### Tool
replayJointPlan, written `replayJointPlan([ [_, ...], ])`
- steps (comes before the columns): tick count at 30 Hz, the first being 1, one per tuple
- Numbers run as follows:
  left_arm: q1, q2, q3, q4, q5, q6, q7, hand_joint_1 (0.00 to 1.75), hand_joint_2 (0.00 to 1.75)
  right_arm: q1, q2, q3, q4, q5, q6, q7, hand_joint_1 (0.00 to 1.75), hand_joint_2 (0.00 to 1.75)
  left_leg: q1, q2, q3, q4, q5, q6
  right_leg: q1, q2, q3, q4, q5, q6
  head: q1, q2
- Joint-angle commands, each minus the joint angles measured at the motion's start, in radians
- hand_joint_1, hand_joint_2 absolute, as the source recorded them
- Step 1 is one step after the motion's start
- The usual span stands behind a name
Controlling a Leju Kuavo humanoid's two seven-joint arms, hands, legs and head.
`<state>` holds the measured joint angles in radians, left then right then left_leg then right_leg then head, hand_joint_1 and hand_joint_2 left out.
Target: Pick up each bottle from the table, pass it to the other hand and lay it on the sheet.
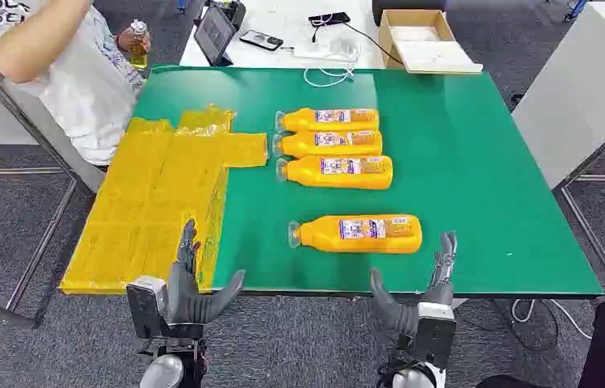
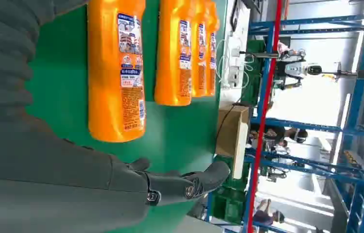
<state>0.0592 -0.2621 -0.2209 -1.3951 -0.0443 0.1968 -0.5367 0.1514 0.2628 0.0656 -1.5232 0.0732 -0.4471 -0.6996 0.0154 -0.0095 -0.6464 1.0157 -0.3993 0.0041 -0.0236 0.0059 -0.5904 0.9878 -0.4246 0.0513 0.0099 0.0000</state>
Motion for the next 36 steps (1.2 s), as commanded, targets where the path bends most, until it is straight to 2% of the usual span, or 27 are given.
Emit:
replayJointPlan([
  [1, -0.011, 0.012, 0.004, 0.032, -0.002, 0.001, 0.003, 0.0, 1.75, -0.018, 0.0, -0.018, 0.054, 0.0, 0.001, 0.001, 0.0, 1.75, 0.001, 0.001, 0.005, -0.001, -0.002, 0.0, 0.001, 0.0, 0.005, -0.002, -0.001, -0.003, 0.0, 0.0],
  [12, -0.016, 0.01, 0.006, 0.039, -0.002, 0.002, 0.003, 0.0, 1.75, -0.021, -0.008, -0.015, 0.047, 0.017, -0.006, 0.001, 0.0, 1.75, 0.001, 0.001, 0.005, -0.001, -0.002, 0.0, 0.001, 0.0, 0.005, -0.001, -0.001, -0.003, 0.0, 0.0],
  [16, -0.019, 0.013, 0.007, 0.04, -0.002, 0.002, 0.003, 0.0, 1.75, -0.028, -0.027, 0.001, 0.038, 0.057, -0.026, 0.001, 0.0, 1.75, 0.001, 0.002, 0.006, -0.001, -0.002, 0.001, 0.001, 0.0, 0.006, -0.002, -0.001, -0.003, 0.0, 0.0],
  [19, -0.035, 0.023, 0.003, 0.047, -0.047, 0.03, -0.009, 0.0, 1.75, -0.059, -0.063, 0.018, 0.039, 0.142, -0.052, 0.003, 0.0, 1.75, 0.0, 0.002, 0.005, -0.001, -0.002, 0.001, 0.001, 0.001, 0.005, -0.001, -0.001, -0.003, 0.0, 0.0],
  [23, -0.083, 0.036, -0.001, 0.058, -0.131, 0.072, -0.026, 0.0, 1.75, -0.194, -0.181, 0.045, 0.101, 0.35, -0.041, 0.158, 0.0, 1.75, 0.0, 0.002, 0.002, -0.001, 0.0, 0.001, 0.001, 0.001, 0.002, -0.001, 0.001, -0.001, 0.0, 0.0],
  [28, -0.113, 0.036, -0.001, 0.08, -0.147, 0.067, -0.023, 0.0, 1.75, -0.293, -0.252, 0.042, 0.144, 0.476, 0.001, 0.276, 0.0, 1.75, 0.0, 0.002, 0.003, -0.001, 0.001, 0.002, 0.0, 0.001, 0.003, -0.002, 0.002, -0.001, 0.0, 0.0],
  [31, -0.119, 0.035, -0.002, 0.087, -0.159, 0.062, -0.022, 0.0, 1.75, -0.344, -0.292, 0.05, 0.207, 0.548, 0.053, 0.346, 0.0, 1.75, 0.0, 0.003, 0.005, -0.001, 0.001, 0.003, 0.001, 0.002, 0.005, -0.002, 0.003, -0.001, 0.0, 0.0],
  [32, -0.12, 0.037, -0.002, 0.087, -0.169, 0.063, -0.02, 0.0, 1.75, -0.37, -0.319, 0.076, 0.252, 0.602, 0.107, 0.407, 0.0, 1.75, -0.001, 0.002, 0.004, -0.001, 0.002, 0.002, 0.0, 0.001, 0.004, -0.002, 0.003, 0.0, 0.0, 0.0],
  [36, -0.122, 0.039, 0.001, 0.085, -0.172, 0.062, -0.018, 0.0, 1.75, -0.38, -0.327, 0.086, 0.275, 0.618, 0.121, 0.419, 0.0, 1.75, 0.0, 0.002, 0.006, -0.001, 0.001, 0.002, 0.001, 0.001, 0.006, -0.002, 0.003, -0.001, 0.0, 0.0],
])
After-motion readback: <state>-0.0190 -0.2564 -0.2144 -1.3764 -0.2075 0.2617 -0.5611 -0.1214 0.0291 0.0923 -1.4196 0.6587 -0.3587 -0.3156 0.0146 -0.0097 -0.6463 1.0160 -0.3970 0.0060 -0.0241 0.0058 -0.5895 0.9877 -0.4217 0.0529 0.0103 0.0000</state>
